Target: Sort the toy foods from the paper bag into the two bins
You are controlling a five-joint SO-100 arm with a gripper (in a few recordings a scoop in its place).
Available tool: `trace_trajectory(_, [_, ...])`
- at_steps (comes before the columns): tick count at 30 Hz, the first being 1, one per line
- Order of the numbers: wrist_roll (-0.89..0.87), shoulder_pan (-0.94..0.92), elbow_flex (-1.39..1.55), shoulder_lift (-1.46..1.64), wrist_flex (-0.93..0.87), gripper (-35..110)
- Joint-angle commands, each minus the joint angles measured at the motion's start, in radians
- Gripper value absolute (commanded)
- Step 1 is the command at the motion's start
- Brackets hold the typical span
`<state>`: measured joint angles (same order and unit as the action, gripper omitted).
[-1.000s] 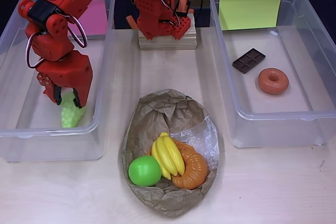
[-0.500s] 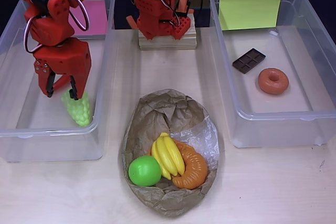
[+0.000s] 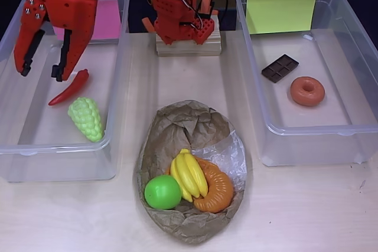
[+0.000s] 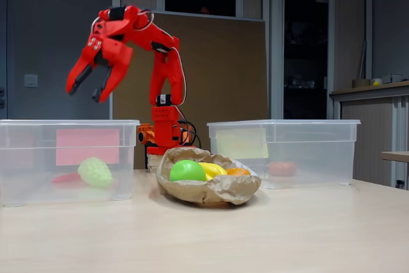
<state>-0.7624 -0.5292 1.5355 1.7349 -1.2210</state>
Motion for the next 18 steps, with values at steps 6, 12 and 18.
trace_trajectory(6, [0.049, 0.295, -0.089, -0.017, 0.008, 18])
trace_trajectory(12, [-0.005, 0.469, -0.187, -0.253, -0.006, 23])
trace_trajectory(18, [0.035, 0.528, -0.285, -0.434, -0.035, 12])
